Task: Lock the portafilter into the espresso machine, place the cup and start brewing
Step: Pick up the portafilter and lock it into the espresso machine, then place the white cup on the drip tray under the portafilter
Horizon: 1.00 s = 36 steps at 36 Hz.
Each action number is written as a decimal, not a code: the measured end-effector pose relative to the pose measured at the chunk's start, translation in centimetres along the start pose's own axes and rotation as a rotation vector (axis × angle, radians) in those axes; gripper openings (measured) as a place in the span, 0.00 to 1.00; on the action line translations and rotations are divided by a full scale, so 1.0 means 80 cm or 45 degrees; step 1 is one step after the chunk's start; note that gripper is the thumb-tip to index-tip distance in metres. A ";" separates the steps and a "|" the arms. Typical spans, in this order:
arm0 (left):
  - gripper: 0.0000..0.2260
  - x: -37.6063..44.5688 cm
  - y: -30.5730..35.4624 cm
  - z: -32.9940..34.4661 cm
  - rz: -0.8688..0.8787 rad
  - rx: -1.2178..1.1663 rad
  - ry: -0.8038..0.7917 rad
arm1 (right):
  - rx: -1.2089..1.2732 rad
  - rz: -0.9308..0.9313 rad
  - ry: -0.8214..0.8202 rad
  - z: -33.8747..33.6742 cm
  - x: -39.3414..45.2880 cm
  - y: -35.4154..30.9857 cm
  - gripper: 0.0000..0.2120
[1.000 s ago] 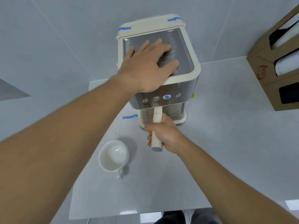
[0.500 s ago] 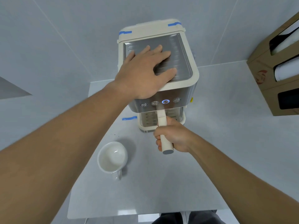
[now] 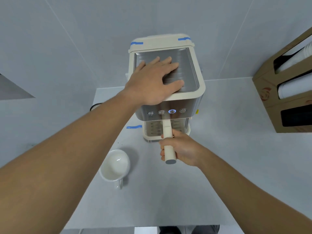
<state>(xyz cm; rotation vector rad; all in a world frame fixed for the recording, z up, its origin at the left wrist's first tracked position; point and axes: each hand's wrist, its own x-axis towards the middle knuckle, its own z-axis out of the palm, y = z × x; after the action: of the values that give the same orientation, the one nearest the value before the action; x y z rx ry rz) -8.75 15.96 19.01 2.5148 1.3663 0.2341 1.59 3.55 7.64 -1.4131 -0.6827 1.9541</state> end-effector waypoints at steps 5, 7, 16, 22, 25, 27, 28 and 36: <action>0.31 0.001 0.002 0.001 -0.024 -0.020 -0.008 | -0.082 -0.026 0.042 -0.002 -0.009 -0.002 0.08; 0.32 0.000 0.001 -0.001 -0.036 -0.049 -0.030 | -0.117 -0.033 0.061 -0.003 -0.014 -0.002 0.08; 0.13 -0.046 0.009 -0.019 0.021 -0.322 0.095 | -0.200 -0.074 0.110 -0.012 -0.034 0.002 0.12; 0.12 -0.110 0.011 -0.030 -0.185 -0.756 0.256 | -0.123 -0.123 0.126 -0.021 -0.046 0.010 0.11; 0.06 -0.149 0.000 -0.032 -0.272 -1.055 0.355 | -0.087 -0.140 0.135 -0.030 -0.048 0.027 0.12; 0.05 -0.173 -0.009 -0.027 -0.346 -1.189 0.390 | -0.047 -0.112 0.136 -0.035 -0.048 0.041 0.11; 0.06 -0.187 -0.016 -0.021 -0.404 -1.245 0.401 | -0.054 -0.086 0.137 -0.035 -0.048 0.048 0.10; 0.07 -0.288 -0.074 0.047 -1.040 -1.597 0.440 | 0.122 0.080 0.177 -0.018 -0.034 0.089 0.09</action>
<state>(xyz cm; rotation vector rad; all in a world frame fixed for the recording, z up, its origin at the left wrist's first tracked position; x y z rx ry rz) -24.94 -0.92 13.31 0.8564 1.5058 0.9756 2.26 -3.20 3.85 -1.5105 -0.4807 1.8889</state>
